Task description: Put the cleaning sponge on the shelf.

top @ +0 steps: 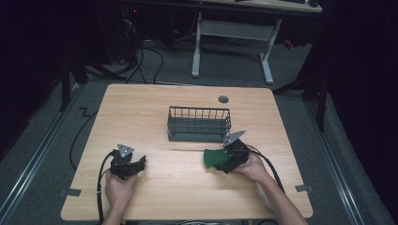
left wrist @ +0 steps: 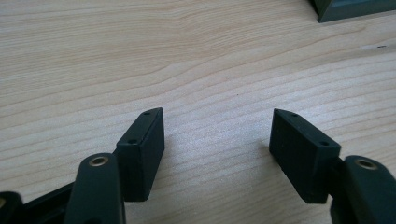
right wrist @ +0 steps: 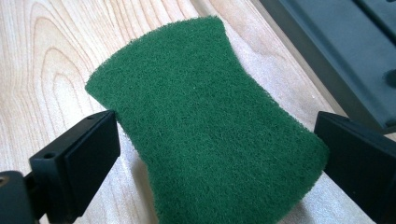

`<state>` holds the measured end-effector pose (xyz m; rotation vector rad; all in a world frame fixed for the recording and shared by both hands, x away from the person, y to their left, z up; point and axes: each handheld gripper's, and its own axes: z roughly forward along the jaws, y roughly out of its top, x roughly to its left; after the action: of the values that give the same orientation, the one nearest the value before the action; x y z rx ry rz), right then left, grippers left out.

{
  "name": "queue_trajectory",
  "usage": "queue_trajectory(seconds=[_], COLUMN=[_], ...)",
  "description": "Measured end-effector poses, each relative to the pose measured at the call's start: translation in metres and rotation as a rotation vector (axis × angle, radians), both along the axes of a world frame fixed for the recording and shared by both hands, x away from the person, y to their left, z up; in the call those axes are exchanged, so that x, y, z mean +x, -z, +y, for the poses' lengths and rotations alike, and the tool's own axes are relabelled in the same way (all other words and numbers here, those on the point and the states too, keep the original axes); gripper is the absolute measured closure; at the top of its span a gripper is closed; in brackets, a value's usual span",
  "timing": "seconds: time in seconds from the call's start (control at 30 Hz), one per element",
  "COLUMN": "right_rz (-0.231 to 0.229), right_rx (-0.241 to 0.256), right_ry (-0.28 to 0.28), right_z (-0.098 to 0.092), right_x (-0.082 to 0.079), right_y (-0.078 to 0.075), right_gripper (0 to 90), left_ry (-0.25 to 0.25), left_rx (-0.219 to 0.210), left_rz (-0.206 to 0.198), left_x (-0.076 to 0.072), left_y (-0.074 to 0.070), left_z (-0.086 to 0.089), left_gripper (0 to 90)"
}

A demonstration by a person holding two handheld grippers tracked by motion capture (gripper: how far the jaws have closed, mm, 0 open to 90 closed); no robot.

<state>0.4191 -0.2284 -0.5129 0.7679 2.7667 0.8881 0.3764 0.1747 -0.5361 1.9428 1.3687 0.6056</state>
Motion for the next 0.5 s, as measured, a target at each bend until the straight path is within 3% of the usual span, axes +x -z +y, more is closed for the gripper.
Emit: queue_trajectory(seconds=[0.5], right_rz=[-0.014], right_rx=[-0.015], right_ry=[0.013], right_z=[-0.0011], right_x=[-0.0055], right_y=[-0.0017], right_gripper=[7.5], left_ry=[0.0], left_rx=[-0.001], left_rz=[-0.001], left_x=[0.0], left_y=[0.0], left_z=[0.0], left_gripper=[36.4])
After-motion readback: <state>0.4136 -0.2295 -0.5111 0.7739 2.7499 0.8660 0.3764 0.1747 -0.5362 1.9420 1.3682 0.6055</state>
